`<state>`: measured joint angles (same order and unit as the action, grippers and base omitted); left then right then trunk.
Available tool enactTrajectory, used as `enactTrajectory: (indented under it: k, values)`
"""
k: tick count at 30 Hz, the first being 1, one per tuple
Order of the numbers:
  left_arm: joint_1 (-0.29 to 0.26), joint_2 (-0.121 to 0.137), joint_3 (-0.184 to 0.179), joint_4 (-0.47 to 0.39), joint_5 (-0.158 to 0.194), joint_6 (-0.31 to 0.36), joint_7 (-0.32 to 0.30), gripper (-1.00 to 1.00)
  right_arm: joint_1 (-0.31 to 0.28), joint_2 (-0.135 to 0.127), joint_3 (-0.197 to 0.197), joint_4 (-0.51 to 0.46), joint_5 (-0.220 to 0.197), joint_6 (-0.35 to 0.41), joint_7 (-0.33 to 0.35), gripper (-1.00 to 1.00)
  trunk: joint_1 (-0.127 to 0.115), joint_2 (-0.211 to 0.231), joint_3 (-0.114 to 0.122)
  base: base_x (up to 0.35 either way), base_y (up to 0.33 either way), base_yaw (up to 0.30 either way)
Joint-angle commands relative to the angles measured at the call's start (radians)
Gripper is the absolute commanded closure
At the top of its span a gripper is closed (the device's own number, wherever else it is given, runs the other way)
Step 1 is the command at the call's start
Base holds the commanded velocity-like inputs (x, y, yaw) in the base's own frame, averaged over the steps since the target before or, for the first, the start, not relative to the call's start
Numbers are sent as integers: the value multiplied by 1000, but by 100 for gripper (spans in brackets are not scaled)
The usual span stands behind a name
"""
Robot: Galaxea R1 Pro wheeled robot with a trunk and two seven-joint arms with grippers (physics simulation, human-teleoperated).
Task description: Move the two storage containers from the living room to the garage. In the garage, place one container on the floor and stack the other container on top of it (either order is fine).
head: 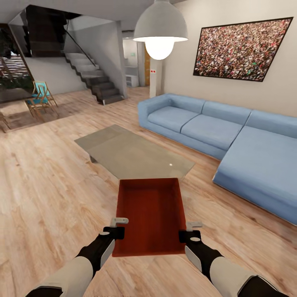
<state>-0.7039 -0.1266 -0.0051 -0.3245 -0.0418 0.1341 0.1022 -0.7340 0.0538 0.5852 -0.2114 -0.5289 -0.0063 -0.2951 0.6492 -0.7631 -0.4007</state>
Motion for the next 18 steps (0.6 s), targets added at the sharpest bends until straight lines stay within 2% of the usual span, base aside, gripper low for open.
enactTrajectory:
  k: [1,18]
  values:
    - [0,-1,4,-2,-23,7,10,100,-1,0,1,1,-5,-3,-12,100,0,-1,-1,0,0,293]
    - [0,-1,2,-2,-23,6,7,100,-1,0,1,1,-5,-3,-12,100,0,-1,-1,0,0,293]
